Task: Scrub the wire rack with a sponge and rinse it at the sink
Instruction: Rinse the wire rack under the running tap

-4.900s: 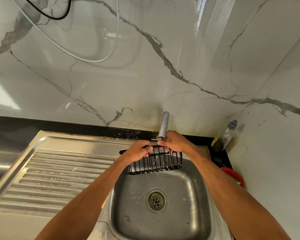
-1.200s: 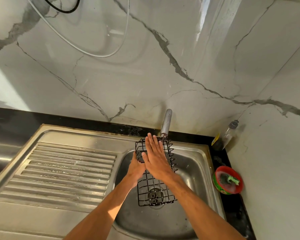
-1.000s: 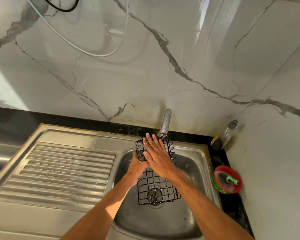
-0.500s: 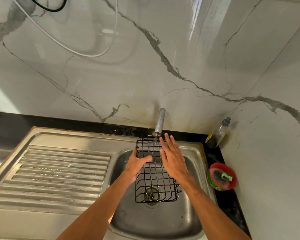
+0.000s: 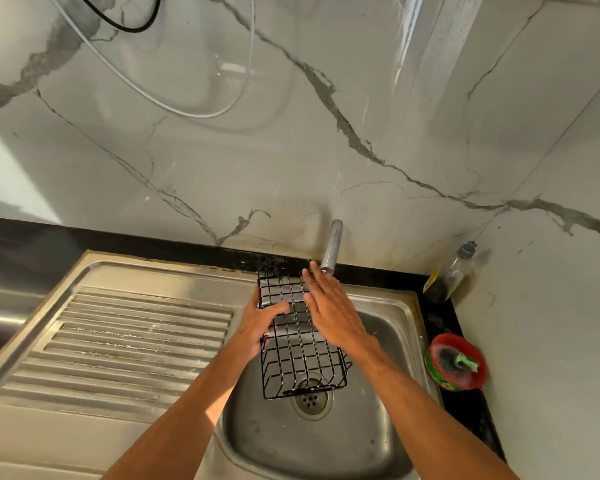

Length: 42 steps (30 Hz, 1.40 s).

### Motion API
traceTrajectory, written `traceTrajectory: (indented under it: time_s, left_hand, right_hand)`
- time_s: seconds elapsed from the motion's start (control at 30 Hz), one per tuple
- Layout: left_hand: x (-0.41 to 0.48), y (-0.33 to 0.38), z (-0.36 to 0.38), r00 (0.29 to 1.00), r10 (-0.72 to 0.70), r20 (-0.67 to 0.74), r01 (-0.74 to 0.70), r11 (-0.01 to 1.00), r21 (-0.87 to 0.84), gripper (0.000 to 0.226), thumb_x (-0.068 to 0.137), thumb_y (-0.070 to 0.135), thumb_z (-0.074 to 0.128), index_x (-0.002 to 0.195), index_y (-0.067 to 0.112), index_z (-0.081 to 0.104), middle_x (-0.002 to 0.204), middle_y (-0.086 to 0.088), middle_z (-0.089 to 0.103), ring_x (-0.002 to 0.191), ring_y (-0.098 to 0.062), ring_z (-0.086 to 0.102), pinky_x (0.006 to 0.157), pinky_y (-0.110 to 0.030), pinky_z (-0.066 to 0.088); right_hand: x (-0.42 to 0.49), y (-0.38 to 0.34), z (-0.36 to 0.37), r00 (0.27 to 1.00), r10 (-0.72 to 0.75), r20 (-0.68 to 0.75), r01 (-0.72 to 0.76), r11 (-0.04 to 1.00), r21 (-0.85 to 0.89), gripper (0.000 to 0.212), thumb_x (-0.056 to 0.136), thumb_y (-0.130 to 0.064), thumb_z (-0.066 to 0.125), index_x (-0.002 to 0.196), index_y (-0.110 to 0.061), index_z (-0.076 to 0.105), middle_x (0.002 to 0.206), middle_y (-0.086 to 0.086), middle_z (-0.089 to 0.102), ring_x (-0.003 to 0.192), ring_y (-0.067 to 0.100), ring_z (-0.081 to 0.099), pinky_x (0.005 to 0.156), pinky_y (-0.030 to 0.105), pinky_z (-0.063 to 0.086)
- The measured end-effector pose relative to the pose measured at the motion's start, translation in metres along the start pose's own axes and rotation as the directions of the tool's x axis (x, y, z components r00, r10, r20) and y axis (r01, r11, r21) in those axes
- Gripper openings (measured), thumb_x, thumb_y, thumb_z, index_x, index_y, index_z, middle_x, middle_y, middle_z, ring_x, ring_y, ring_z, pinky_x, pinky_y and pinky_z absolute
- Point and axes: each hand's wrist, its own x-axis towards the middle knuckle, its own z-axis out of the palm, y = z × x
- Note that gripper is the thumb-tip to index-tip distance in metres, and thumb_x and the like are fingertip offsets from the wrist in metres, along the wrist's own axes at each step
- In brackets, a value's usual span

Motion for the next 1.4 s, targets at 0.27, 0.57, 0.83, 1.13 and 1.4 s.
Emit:
traceTrajectory:
  time_s: [0.27,0.57,0.83,1.13,1.4]
  left_hand:
    - [0.011,0.004,-0.021,0.992,-0.012,-0.129,-0.004,0.992,-0.123,0.102,0.080,0.024,0.083,0.160,0.033,0.019,0.136,-0.025,0.059,0.069,-0.014,0.051,0.049,-0.025,0.039]
    - [0.002,-0.006,-0.034,0.989,-0.146,0.039,0.148,0.986,-0.074,0.046,0.087,0.024,0.075,0.124,0.004,0.058,0.087,-0.009,0.060,0.065,-0.016,0.056,0.052,-0.028,0.049]
    - [-0.001,-0.016,-0.049,0.940,-0.156,0.302,0.198,0.974,-0.111,0.031,0.103,0.028,0.054,0.127,0.008,0.052,0.120,-0.020,0.068,0.095,-0.032,0.069,0.069,-0.043,0.055]
    - [0.000,-0.028,-0.043,0.908,-0.084,0.411,0.173,0.968,-0.183,0.061,0.072,0.052,0.078,0.106,0.002,0.070,0.084,-0.012,0.068,0.061,-0.021,0.064,0.049,-0.029,0.054]
    - [0.002,-0.051,-0.050,0.929,-0.131,0.347,0.214,0.953,-0.215,0.059,0.090,0.043,0.063,0.126,-0.002,0.049,0.091,-0.016,0.070,0.061,-0.022,0.069,0.043,-0.028,0.054]
  right_hand:
    - [-0.015,-0.004,0.002,0.995,0.074,0.062,-0.093,0.913,0.398,0.059,0.108,-0.038,0.030,0.156,-0.042,-0.003,0.162,-0.021,-0.019,0.148,0.003,-0.005,0.117,0.044,0.011]
    - [-0.003,-0.012,-0.020,0.942,0.234,0.241,-0.326,0.470,0.820,0.053,0.108,-0.037,0.033,0.158,-0.033,0.016,0.167,-0.007,0.005,0.153,0.017,0.007,0.120,0.042,0.010]
    - [0.010,-0.019,-0.030,0.932,0.236,0.273,-0.344,0.353,0.870,0.055,0.107,-0.045,0.029,0.158,-0.027,0.019,0.166,0.001,0.011,0.151,0.018,0.013,0.120,0.042,0.013]
    - [0.004,-0.025,-0.024,0.991,0.082,0.106,-0.133,0.679,0.722,0.052,0.108,-0.046,0.020,0.157,-0.039,0.004,0.167,-0.009,0.003,0.151,0.008,0.004,0.121,0.030,0.010]
    - [-0.037,-0.013,-0.001,0.995,0.075,0.064,-0.095,0.559,0.824,0.047,0.108,-0.025,0.037,0.153,-0.036,0.029,0.158,-0.029,0.020,0.143,-0.015,0.016,0.118,0.014,0.014]
